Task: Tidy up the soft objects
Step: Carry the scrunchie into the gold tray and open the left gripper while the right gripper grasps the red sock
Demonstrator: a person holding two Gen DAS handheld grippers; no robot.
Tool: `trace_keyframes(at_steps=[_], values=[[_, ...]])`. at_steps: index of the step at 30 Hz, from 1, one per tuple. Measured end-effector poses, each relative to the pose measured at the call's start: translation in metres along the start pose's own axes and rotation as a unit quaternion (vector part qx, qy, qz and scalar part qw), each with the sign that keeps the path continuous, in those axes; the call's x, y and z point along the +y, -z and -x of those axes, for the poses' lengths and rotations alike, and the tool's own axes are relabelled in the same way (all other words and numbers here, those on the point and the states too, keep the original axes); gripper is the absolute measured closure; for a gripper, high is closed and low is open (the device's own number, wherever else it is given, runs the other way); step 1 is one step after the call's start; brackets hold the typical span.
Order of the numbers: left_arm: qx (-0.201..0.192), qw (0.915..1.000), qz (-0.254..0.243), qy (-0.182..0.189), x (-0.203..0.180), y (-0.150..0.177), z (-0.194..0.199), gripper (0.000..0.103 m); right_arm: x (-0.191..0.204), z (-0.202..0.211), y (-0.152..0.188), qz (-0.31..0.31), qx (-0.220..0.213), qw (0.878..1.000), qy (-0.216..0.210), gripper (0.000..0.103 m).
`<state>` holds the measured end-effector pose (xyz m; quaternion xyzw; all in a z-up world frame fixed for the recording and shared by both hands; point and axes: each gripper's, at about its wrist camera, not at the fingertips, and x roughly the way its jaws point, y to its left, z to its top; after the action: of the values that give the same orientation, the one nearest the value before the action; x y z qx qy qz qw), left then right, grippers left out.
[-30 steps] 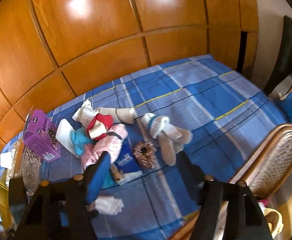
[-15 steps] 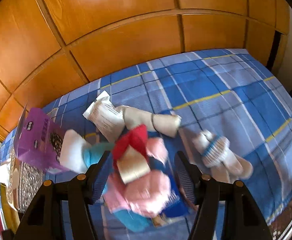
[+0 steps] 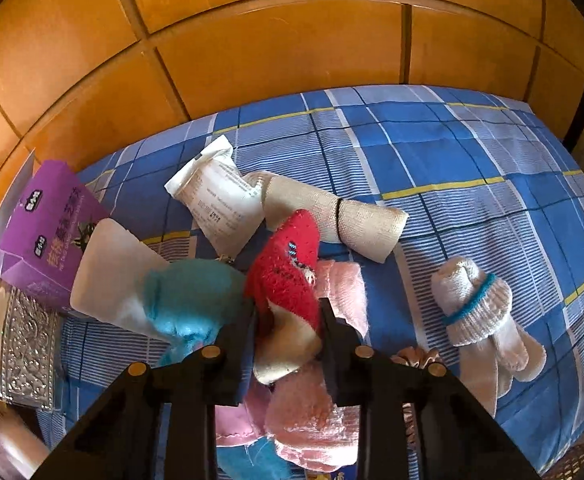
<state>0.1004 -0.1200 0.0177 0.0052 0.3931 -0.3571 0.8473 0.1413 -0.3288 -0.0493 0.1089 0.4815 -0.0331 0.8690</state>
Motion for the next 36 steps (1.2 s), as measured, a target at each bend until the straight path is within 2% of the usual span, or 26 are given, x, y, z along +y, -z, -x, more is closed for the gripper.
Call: trace_keyframes(at_steps=[6, 9, 12, 15, 19, 22, 27, 30, 32, 33, 35, 36], values=[[-0.060, 0.9977, 0.024, -0.022, 0.020, -0.072, 0.014, 0.067, 0.003, -0.002, 0.000, 0.012, -0.004, 1.000, 0.009, 0.076], [-0.094, 0.9924, 0.056, -0.057, 0.051, -0.097, 0.034, 0.067, 0.005, -0.003, 0.000, 0.021, -0.004, 1.000, 0.013, 0.076], [-0.124, 0.9819, 0.091, -0.111, 0.088, -0.099, 0.065, 0.067, 0.006, -0.004, 0.000, 0.025, -0.004, 1.000, 0.016, 0.076], [-0.144, 0.9659, 0.129, -0.173, 0.128, -0.081, 0.101, 0.067, 0.008, -0.004, 0.000, 0.030, -0.002, 0.999, 0.017, 0.076], [-0.149, 0.9343, 0.200, -0.254, 0.184, -0.025, 0.148, 0.066, 0.009, -0.005, 0.001, 0.030, 0.004, 0.999, 0.011, 0.075], [-0.126, 0.9151, 0.243, -0.297, 0.217, 0.026, 0.164, 0.066, 0.011, -0.008, 0.002, 0.034, 0.012, 0.999, 0.008, 0.075], [-0.068, 0.8888, 0.304, -0.336, 0.246, 0.103, 0.158, 0.064, 0.014, -0.007, 0.004, 0.042, 0.006, 0.999, 0.019, 0.076], [-0.045, 0.8825, 0.325, -0.337, 0.251, 0.137, 0.151, 0.060, 0.015, -0.004, 0.004, 0.045, -0.003, 0.999, 0.017, 0.080], [-0.031, 0.8833, 0.322, -0.339, 0.247, 0.151, 0.143, 0.051, 0.015, 0.001, 0.004, 0.042, -0.015, 0.999, 0.010, 0.081], [-0.028, 0.8835, 0.322, -0.339, 0.244, 0.156, 0.139, 0.040, 0.015, 0.006, 0.003, 0.039, -0.025, 0.999, 0.004, 0.081], [-0.032, 0.8846, 0.323, -0.335, 0.243, 0.166, 0.141, 0.028, 0.016, 0.014, 0.003, 0.035, -0.045, 0.998, -0.008, 0.082], [-0.034, 0.8843, 0.321, -0.338, 0.241, 0.170, 0.142, 0.027, 0.016, 0.019, 0.004, 0.031, -0.053, 0.998, -0.018, 0.082]])
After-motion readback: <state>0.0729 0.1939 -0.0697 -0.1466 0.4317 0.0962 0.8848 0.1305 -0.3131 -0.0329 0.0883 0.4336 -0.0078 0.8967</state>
